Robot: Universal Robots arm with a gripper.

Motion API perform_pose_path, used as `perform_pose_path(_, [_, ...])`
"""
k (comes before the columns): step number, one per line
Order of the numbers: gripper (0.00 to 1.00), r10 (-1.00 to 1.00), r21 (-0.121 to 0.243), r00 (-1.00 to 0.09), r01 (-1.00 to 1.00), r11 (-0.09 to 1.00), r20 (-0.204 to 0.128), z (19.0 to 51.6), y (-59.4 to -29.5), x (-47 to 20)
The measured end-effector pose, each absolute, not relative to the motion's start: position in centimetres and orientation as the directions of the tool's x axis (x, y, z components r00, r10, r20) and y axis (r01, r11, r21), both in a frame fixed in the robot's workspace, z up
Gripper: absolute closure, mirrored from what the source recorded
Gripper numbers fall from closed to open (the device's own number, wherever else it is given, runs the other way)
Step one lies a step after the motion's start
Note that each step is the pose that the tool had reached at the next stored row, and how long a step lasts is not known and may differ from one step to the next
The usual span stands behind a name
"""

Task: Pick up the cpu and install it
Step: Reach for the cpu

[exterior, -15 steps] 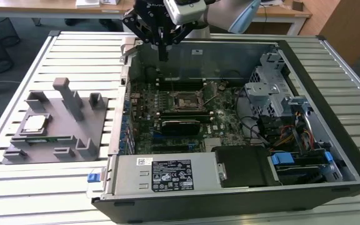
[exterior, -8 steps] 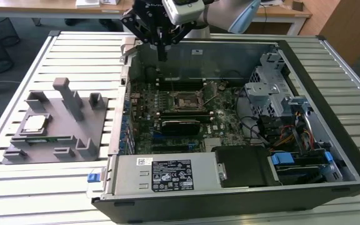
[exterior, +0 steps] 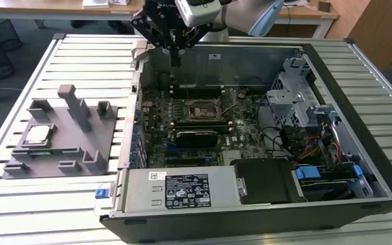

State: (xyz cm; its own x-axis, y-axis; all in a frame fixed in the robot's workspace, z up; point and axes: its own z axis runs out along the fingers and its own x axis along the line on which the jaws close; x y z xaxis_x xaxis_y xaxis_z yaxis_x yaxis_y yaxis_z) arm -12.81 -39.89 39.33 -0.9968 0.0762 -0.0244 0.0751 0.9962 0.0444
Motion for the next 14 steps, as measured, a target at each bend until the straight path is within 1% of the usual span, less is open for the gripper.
perform_pose_path(14, [0.89,0.076,0.044,-0.997,0.075,0.996,-0.024,39.33,-39.89,-13.11])
